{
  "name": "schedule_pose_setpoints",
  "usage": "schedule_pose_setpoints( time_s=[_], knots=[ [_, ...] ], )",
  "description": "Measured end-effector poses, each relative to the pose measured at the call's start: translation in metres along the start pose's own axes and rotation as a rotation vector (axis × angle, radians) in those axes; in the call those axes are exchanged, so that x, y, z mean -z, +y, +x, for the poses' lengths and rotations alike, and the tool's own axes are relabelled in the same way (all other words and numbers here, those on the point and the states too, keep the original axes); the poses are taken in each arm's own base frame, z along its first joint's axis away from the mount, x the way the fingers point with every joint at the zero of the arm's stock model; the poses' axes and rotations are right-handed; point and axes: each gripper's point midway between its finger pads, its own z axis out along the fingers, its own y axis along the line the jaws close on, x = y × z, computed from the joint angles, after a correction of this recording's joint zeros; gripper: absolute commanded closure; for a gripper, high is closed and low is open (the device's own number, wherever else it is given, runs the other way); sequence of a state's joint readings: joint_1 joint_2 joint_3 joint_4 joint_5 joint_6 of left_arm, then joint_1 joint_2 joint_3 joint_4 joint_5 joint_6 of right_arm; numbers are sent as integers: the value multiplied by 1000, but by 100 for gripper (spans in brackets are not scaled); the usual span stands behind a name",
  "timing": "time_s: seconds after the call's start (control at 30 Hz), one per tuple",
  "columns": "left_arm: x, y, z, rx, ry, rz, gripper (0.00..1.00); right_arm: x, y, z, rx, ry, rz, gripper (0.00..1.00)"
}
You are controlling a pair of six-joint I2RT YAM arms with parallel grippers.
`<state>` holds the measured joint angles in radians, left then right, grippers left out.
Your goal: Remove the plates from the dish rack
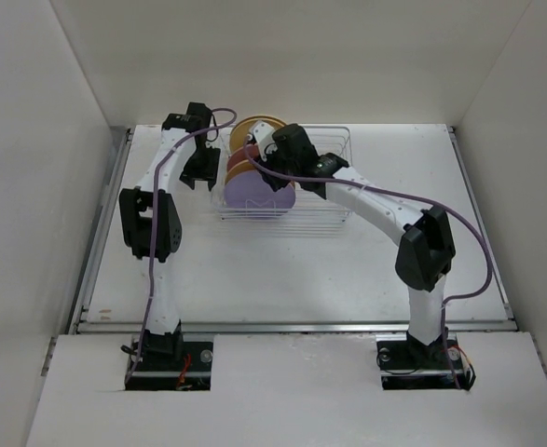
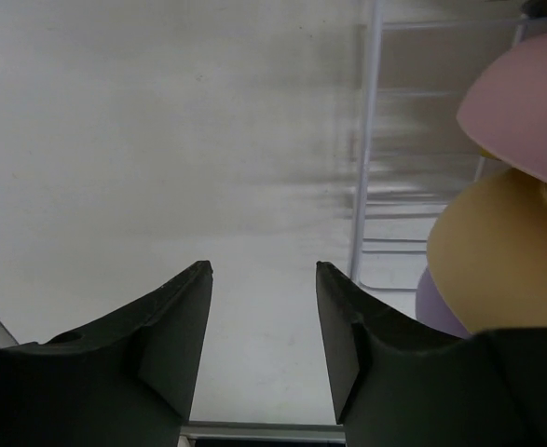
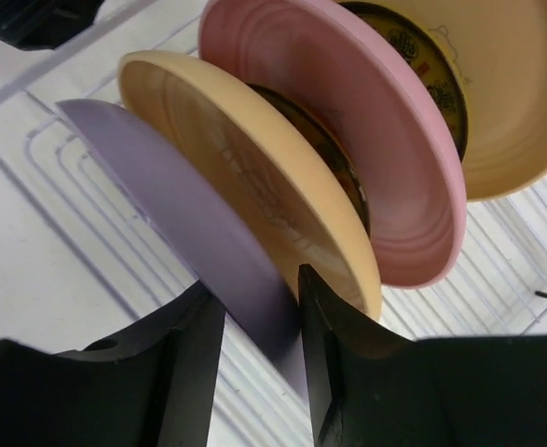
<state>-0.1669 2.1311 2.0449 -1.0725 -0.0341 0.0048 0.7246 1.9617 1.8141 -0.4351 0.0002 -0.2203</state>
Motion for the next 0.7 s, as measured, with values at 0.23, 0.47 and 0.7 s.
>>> schedule_pose_setpoints(
  time_s=[0.23, 0.47, 0.7],
  knots=[
    [-7, 2, 6, 1, 36, -8, 53, -9, -24, 7, 111, 15, 63, 92],
    [-3, 2, 3, 2, 27, -11, 53, -4, -27, 10, 137, 27, 97, 100],
    [6, 4, 0, 12, 1, -39, 42, 14, -34, 3, 155, 21, 155, 100]
  ],
)
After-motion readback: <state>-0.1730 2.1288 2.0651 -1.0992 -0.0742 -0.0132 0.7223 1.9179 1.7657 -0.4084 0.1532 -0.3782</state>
